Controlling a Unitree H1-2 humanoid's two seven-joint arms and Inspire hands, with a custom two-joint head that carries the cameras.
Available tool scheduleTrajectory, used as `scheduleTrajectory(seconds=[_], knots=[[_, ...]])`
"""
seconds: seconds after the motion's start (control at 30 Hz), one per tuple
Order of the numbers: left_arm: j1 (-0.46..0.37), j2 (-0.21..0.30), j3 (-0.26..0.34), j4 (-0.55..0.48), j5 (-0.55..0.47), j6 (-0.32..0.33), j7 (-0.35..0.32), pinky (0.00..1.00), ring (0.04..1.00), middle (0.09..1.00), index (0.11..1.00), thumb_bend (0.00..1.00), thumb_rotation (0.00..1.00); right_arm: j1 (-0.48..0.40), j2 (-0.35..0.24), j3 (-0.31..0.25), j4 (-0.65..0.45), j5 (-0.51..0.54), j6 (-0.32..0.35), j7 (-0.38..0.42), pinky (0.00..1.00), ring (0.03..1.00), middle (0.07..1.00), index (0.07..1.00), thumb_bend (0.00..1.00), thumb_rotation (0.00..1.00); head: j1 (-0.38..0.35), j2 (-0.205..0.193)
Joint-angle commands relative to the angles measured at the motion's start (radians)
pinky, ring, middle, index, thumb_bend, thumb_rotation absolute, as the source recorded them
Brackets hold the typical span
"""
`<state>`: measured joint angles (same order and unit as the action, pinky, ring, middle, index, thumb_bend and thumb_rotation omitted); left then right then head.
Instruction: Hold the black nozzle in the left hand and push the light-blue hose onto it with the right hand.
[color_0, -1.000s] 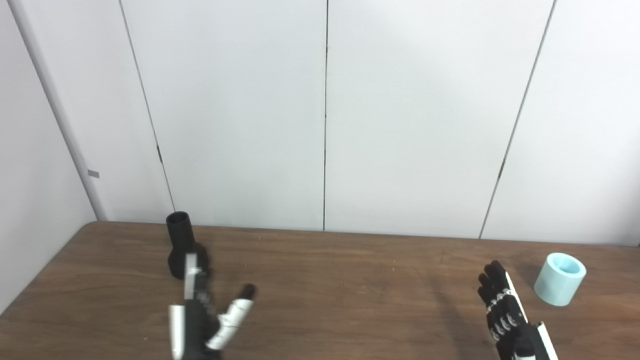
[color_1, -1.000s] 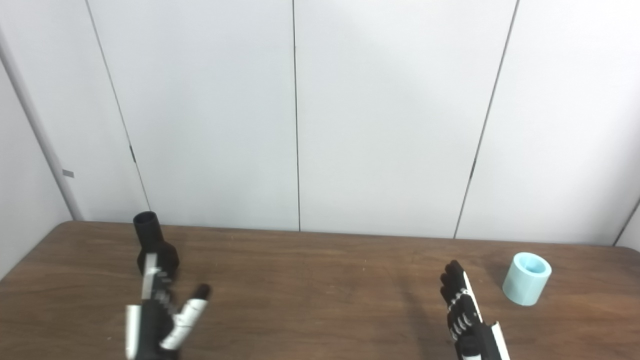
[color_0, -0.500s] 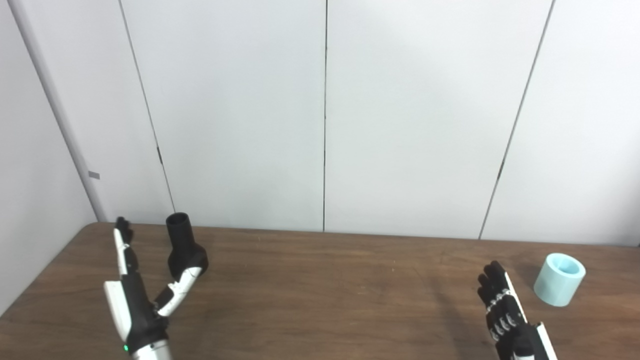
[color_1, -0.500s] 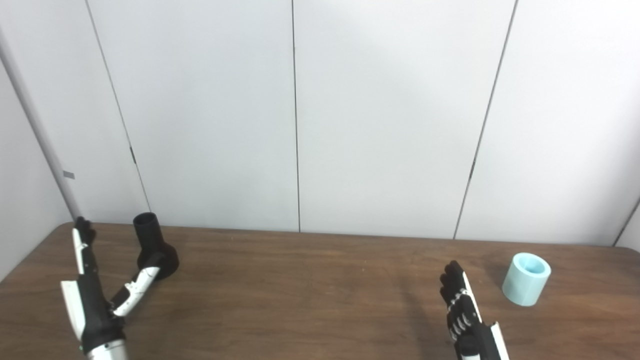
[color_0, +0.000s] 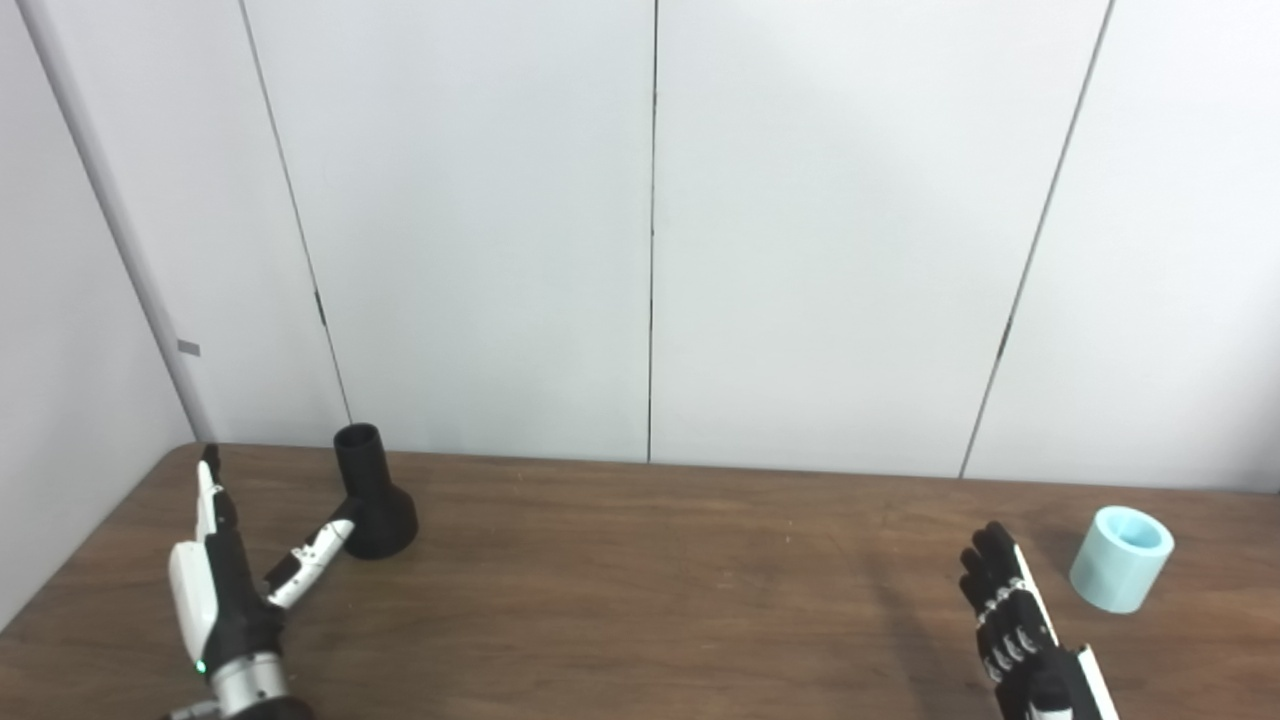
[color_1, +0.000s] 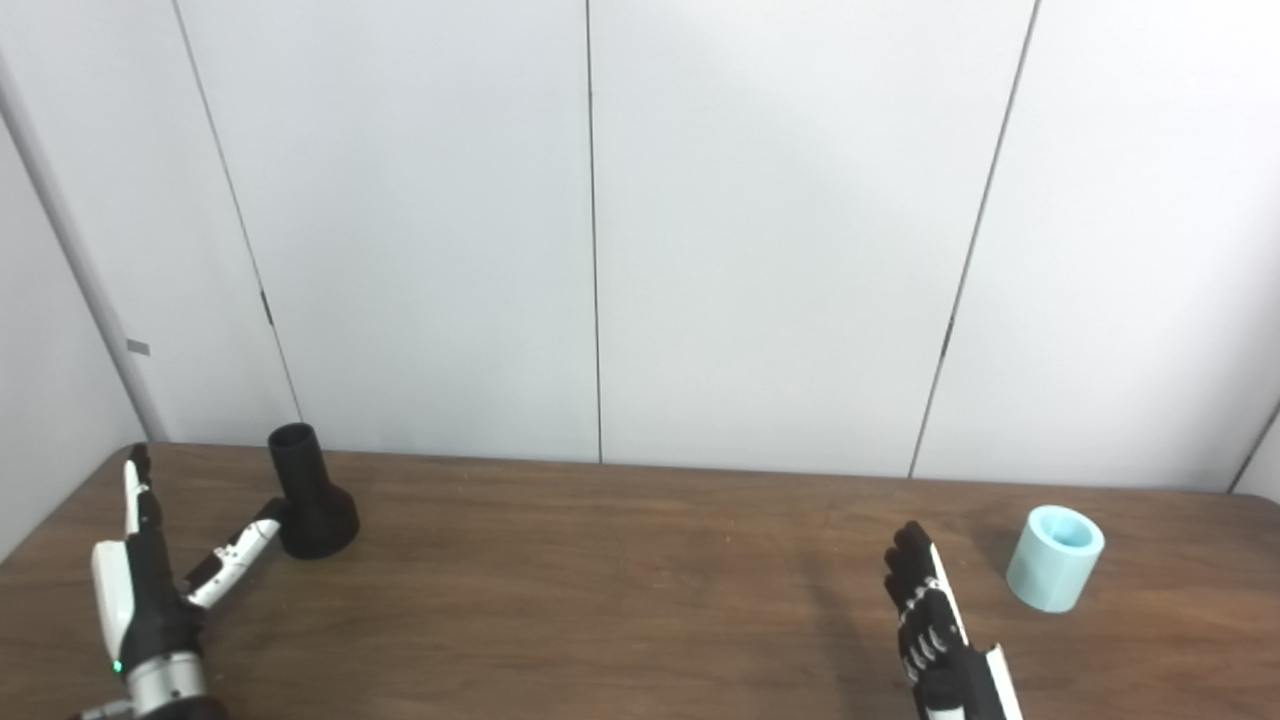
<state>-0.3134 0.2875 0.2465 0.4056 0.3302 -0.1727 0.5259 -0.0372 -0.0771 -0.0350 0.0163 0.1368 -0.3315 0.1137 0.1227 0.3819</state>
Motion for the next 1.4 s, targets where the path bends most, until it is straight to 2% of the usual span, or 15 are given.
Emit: scheduleTrajectory(seconds=[0.0,0.13,0.2,0.27,0.33,0.53,0.8,1.03,1.23,1.37], knots=[[-0.003,0.037,-0.012,0.048,-0.027,0.032,-0.063,1.0,1.0,1.0,1.0,0.98,0.43,0.091,0.015,0.003,0.114,-0.01,0.002,-0.007,1.0,1.0,1.0,1.0,0.72,0.93,-0.002,0.0],[-0.018,0.118,-0.056,0.041,-0.079,0.117,-0.241,1.0,1.0,0.958,1.0,1.0,0.41,0.096,0.017,0.004,0.108,-0.011,0.004,-0.008,1.0,1.0,1.0,1.0,0.72,0.93,-0.01,0.006],[-0.022,0.16,-0.083,0.038,-0.089,0.144,-0.32,1.0,1.0,0.944,1.0,1.0,0.45,0.097,0.018,0.005,0.107,-0.012,0.002,-0.007,1.0,1.0,1.0,1.0,0.72,0.93,-0.011,0.008],[-0.032,0.193,-0.105,0.048,-0.091,0.158,-0.373,1.0,1.0,0.942,0.994,1.0,0.48,0.098,0.02,0.006,0.106,-0.015,0.001,-0.008,1.0,1.0,1.0,1.0,0.72,0.93,-0.012,0.011],[-0.049,0.214,-0.123,0.066,-0.086,0.178,-0.399,1.0,1.0,0.938,0.948,1.0,0.5,0.1,0.022,0.007,0.103,-0.02,0.001,-0.01,1.0,1.0,1.0,1.0,0.72,0.93,-0.013,0.012],[-0.086,0.253,-0.162,0.119,-0.076,0.17,-0.439,1.0,0.997,0.926,0.906,1.0,0.5,0.101,0.025,0.009,0.102,-0.034,0.0,-0.016,1.0,1.0,1.0,1.0,0.72,0.94,-0.021,0.016],[-0.119,0.275,-0.194,0.163,-0.076,0.144,-0.458,1.0,0.99,0.91,0.876,1.0,0.48,0.105,0.028,0.015,0.093,-0.047,0.008,-0.026,1.0,1.0,1.0,1.0,0.73,0.95,-0.026,0.02],[-0.202,0.269,-0.208,0.335,-0.082,0.045,-0.426,1.0,0.977,0.908,0.839,1.0,0.44,0.111,0.031,0.021,0.082,-0.058,0.012,-0.032,1.0,1.0,1.0,1.0,0.74,0.95,-0.037,0.026],[-0.251,0.255,-0.244,0.397,-0.069,0.026,-0.428,1.0,0.977,0.91,0.819,1.0,0.44,0.112,0.029,0.026,0.079,-0.063,0.016,-0.039,1.0,1.0,1.0,1.0,0.74,0.95,-0.045,0.032],[-0.266,0.251,-0.265,0.396,-0.066,0.027,-0.439,1.0,0.976,0.911,0.798,1.0,0.46,0.112,0.031,0.028,0.074,-0.068,0.023,-0.043,1.0,1.0,1.0,1.0,0.74,0.95,-0.05,0.035]])
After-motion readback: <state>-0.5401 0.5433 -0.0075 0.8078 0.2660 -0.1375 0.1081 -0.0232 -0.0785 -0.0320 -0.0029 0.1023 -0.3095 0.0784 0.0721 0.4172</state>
